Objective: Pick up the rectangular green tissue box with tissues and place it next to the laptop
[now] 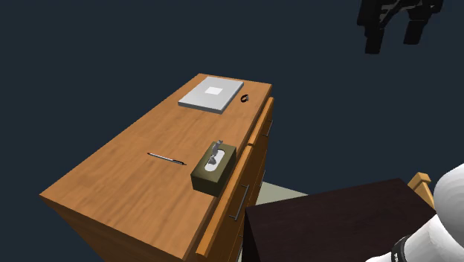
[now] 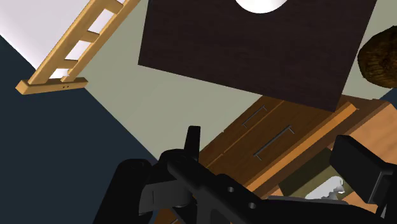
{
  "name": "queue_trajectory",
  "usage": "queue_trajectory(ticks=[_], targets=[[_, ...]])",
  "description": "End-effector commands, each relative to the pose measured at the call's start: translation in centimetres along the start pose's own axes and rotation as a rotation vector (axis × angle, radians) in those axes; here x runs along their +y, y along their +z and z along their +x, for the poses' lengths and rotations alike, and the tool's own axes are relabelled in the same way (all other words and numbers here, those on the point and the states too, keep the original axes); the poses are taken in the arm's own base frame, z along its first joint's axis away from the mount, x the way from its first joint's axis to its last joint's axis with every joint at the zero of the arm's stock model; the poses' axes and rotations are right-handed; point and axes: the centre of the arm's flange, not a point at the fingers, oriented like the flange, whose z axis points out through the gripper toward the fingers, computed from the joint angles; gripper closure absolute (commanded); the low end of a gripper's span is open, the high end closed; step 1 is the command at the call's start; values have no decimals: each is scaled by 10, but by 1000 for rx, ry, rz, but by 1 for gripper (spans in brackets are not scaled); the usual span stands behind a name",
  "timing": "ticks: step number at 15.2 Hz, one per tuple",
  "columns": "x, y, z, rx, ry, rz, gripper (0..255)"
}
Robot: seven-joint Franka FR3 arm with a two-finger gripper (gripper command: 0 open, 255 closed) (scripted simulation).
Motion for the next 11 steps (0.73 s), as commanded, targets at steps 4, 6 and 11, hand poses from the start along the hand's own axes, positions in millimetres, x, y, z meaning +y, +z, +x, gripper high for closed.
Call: queue_trajectory(ticks=[4, 6, 11], targets=[[-9, 30, 18, 24, -25, 35, 0], [-16, 50, 30, 39, -42, 59, 0], [-36, 97, 61, 79, -85, 118, 0]])
